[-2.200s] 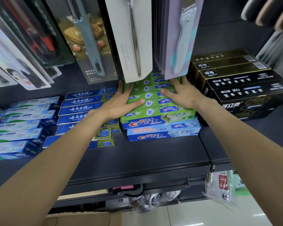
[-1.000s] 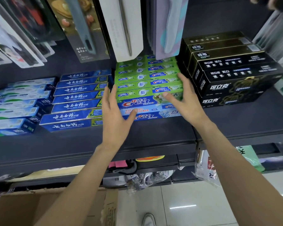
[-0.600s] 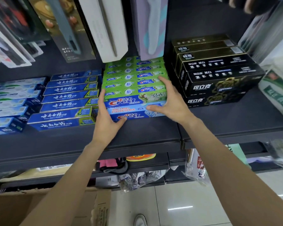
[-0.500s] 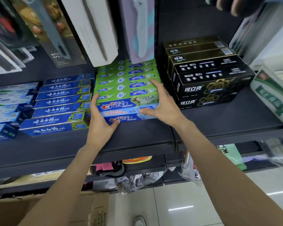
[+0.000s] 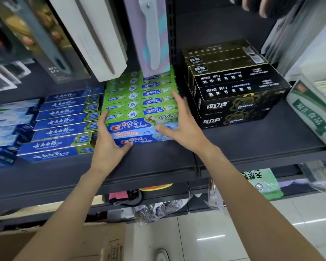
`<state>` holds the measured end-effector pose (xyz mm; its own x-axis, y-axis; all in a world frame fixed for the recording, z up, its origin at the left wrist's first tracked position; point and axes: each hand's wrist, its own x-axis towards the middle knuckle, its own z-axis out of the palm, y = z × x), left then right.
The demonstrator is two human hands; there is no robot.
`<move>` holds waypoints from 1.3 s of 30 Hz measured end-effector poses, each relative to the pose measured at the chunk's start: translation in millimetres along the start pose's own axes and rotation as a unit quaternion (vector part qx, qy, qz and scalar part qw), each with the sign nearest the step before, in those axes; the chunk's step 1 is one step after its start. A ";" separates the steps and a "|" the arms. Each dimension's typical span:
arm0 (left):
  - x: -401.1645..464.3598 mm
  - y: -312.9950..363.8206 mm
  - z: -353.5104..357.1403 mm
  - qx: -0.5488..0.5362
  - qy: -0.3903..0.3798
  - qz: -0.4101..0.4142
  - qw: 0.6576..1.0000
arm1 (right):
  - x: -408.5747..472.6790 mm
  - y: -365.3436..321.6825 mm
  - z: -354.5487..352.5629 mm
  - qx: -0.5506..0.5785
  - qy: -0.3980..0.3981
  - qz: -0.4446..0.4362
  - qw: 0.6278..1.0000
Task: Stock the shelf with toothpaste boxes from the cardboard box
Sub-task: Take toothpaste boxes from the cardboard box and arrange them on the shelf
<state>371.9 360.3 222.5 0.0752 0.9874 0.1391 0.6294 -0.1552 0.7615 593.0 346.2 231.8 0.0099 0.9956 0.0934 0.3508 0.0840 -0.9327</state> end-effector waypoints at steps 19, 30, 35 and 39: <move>-9.5 9.9 -2.1 -0.010 0.020 -0.038 0.999 | -38.0 8.8 23.6 -0.114 0.105 0.051 0.987; 6.7 7.0 -21.1 0.149 0.057 -0.010 0.987 | -32.1 10.2 14.8 -0.193 0.139 0.043 0.970; 7.3 6.0 -21.9 0.137 0.075 -0.014 0.988 | -23.1 6.3 18.6 -0.213 0.131 0.061 0.966; 4.1 5.6 -14.0 0.126 0.063 -0.040 0.989 | -23.5 6.1 24.8 -0.216 0.147 0.077 0.962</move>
<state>364.9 363.1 236.2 -0.0693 0.9824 0.1737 0.8037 -0.0482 0.5931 571.7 324.3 215.3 0.3355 0.9345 0.1189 0.6793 -0.1526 -0.7179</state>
